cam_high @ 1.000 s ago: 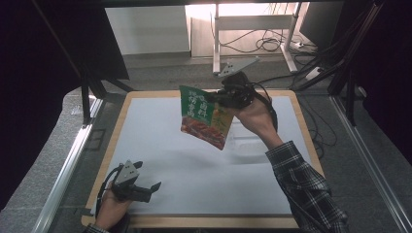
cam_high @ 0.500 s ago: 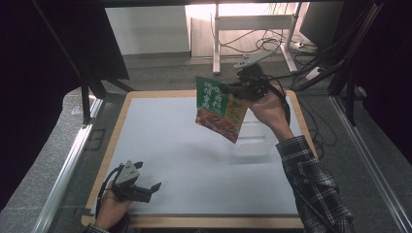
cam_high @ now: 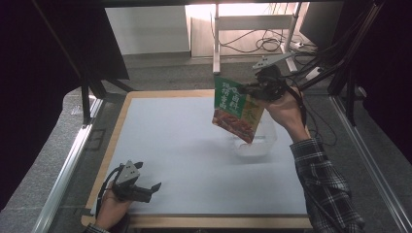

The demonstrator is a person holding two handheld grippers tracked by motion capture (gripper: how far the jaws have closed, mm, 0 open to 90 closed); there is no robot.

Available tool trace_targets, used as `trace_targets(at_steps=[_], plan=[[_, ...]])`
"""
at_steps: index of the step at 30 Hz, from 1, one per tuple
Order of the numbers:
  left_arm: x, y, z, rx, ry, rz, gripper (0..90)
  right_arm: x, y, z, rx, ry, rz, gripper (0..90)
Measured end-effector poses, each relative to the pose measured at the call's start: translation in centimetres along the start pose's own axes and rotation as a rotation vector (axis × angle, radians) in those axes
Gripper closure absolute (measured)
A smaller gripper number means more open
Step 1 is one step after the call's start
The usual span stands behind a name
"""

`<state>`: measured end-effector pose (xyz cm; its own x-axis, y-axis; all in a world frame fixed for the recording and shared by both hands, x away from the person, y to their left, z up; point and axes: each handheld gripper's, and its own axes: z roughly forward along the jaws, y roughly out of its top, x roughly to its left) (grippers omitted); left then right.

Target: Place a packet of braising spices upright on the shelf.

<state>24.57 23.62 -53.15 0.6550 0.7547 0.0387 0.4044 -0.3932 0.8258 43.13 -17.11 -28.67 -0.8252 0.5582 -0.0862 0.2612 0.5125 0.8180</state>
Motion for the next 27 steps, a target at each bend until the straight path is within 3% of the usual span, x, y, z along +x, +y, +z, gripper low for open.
trace_targets(at_steps=[17, 27], plan=[[-0.1, 0.0, 0.1, 0.01, -0.003, 0.004, 0.0, -2.1, -3.1, -2.6, 0.043, -0.052, 0.054, 89.8], [-0.1, 0.0, 0.1, 0.012, -0.001, 0.008, 0.0, -2.9, -3.6, -4.1, 0.075, -0.086, 0.065, 89.7]])
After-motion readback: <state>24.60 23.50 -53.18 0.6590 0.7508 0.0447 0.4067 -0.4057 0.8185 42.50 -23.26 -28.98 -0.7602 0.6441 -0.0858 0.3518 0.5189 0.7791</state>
